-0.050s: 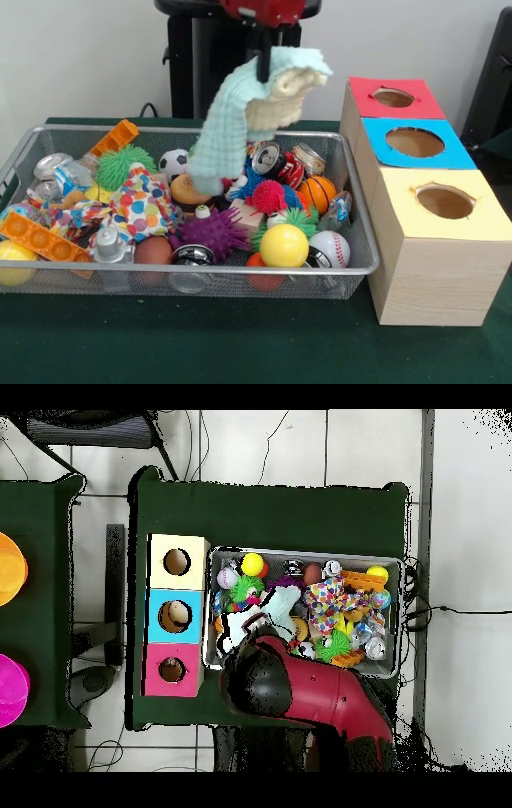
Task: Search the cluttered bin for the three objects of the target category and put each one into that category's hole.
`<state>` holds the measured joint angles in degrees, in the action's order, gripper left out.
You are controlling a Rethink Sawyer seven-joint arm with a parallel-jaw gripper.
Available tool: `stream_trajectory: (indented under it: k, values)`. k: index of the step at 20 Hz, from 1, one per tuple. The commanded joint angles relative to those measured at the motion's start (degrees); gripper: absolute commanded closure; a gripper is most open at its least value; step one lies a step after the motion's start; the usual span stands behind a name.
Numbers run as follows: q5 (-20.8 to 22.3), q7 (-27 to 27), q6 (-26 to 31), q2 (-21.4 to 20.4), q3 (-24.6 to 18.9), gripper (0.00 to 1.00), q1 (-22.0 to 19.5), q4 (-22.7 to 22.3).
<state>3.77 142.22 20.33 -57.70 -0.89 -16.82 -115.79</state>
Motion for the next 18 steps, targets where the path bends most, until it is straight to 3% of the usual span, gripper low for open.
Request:
stream_trajectory:
  k: [1, 5, 10, 12, 15, 16, 18]
  values:
    - [-6.7, 6.0, 3.1, -1.5, -6.2, 1.0, 1.1, -5.5]
    - [-8.2, 6.1, 3.7, -1.4, -5.3, 1.0, 3.0, -4.3]
    - [-9.6, 3.8, -6.3, 6.1, -12.5, 1.0, -1.5, -4.4]
    - [-8.4, 4.1, -9.5, 9.2, -12.9, 1.0, -1.3, -3.3]
    - [-6.3, 4.0, -12.5, 10.6, -13.0, 1.0, -1.0, -2.4]
    - [-5.4, 4.2, -13.9, 11.1, -12.2, 0.0, 0.1, -1.7]
    - [-5.0, 4.3, -15.0, 11.5, -11.8, 0.0, 0.7, -1.3]
